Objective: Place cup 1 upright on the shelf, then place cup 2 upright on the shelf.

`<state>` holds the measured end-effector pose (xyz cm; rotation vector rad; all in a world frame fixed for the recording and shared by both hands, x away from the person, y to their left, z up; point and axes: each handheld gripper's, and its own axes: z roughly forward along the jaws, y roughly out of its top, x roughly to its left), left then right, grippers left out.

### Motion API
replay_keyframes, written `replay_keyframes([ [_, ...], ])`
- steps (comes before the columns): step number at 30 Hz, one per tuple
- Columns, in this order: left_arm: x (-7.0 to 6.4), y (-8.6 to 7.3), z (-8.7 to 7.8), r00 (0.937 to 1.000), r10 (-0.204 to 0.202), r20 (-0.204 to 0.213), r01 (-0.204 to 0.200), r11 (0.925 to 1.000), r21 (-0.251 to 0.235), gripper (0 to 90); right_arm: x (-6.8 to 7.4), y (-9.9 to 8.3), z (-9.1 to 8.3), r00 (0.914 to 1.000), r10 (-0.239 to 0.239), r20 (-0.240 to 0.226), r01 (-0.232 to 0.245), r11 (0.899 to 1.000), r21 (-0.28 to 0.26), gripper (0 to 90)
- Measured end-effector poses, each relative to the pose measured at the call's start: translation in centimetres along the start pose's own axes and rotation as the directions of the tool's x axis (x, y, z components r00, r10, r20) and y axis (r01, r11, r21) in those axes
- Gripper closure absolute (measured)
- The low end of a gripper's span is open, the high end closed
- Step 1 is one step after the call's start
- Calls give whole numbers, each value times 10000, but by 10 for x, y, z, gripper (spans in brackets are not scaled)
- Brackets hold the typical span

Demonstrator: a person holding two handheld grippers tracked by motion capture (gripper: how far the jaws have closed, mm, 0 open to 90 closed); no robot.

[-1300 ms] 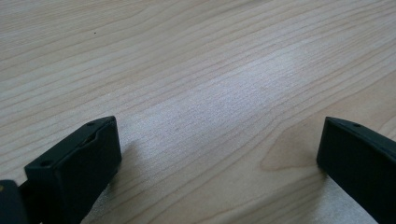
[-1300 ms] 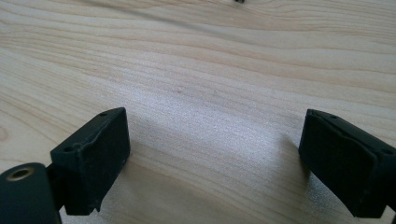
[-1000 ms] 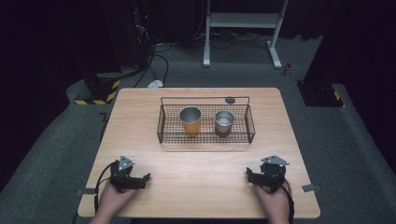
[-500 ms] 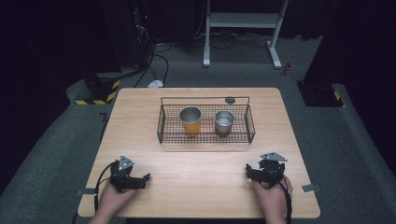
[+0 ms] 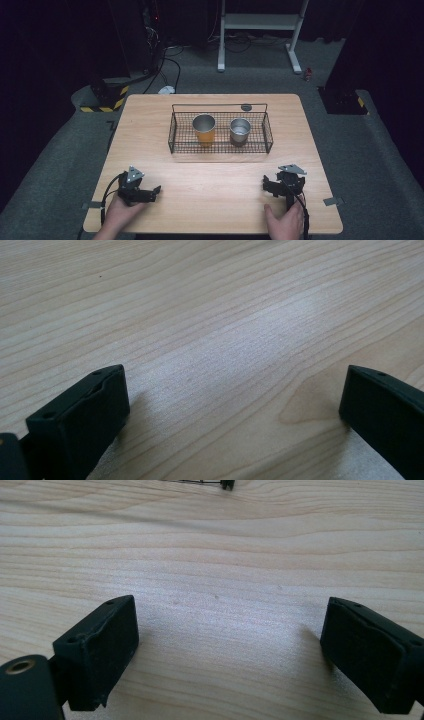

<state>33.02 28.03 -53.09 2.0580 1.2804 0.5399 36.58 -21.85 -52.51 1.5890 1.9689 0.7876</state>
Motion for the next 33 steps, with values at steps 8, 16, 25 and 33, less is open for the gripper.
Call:
replay_keyframes([
  [8, -1, -1, 0, 10000, -62, 5, 62, 10000, -59, 2, 0, 0, 0, 10000, -21, 0, 21, 10000, -3, 85],
  [16, -1, -1, -1, 10000, -60, -44, 59, 10000, -52, 3, 0, 0, 0, 10000, -1, -1, 1, 10000, 2, 85],
  [25, -1, -1, -1, 10000, -32, -34, 32, 10000, -19, 3, 0, 0, 0, 10000, -1, 0, 1, 10000, 1, 85],
  [33, -1, -1, -1, 10000, -71, -39, 70, 10000, -51, 3, 0, 0, 0, 10000, 0, 0, 0, 10000, 0, 85],
])
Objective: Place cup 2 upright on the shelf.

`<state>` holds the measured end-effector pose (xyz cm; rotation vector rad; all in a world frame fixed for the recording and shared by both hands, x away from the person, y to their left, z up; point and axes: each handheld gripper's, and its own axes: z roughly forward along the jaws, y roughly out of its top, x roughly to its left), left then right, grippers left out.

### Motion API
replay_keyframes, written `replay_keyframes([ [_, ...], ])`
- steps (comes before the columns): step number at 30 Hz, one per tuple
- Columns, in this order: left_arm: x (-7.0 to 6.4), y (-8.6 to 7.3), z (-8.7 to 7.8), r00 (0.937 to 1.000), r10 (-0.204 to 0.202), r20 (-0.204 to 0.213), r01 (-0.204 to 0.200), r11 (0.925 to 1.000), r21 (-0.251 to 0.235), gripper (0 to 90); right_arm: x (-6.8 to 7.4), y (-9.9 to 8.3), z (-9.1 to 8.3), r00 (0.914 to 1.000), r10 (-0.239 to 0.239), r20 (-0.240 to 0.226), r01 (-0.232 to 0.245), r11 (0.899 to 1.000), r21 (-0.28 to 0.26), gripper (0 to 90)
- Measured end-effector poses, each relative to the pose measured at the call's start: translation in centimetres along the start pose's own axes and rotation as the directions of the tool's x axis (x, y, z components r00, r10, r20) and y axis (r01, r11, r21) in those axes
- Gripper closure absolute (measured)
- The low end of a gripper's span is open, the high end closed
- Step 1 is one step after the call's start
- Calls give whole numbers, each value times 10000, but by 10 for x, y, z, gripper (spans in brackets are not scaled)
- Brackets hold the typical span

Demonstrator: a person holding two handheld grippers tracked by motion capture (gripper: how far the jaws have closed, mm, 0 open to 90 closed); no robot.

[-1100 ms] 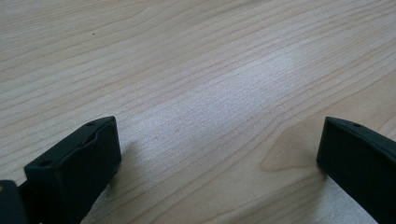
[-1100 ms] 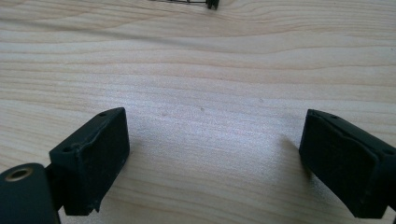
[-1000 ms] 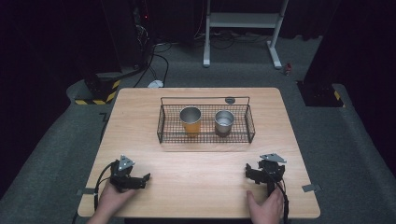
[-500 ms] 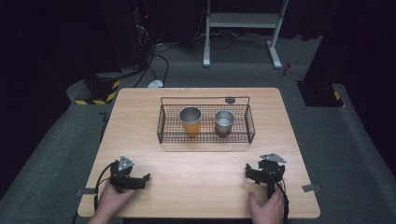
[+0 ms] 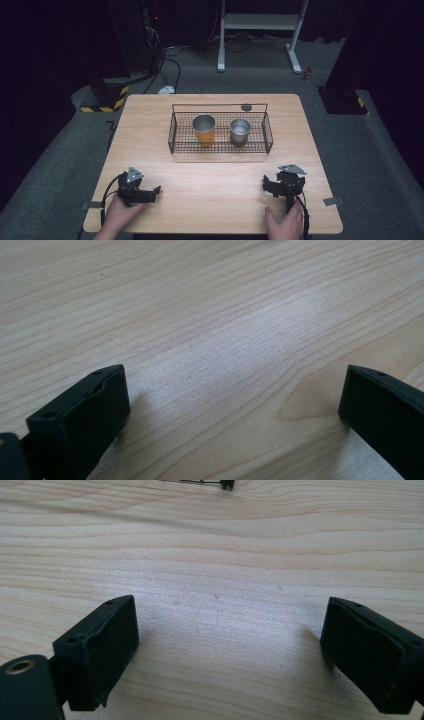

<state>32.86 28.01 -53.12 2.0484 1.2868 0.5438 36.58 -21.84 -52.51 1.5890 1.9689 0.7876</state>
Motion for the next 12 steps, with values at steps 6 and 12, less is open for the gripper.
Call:
replay_keyframes([
  [6, 0, 0, 0, 10000, 0, -10, 0, 10000, 3, 3, 0, 0, 0, 10000, -3, 1, 3, 10000, 0, 85],
  [12, 0, 0, 0, 10000, -4, -20, 4, 10000, -9, 3, 0, 0, 0, 10000, 0, -1, 0, 10000, -1, 85],
])
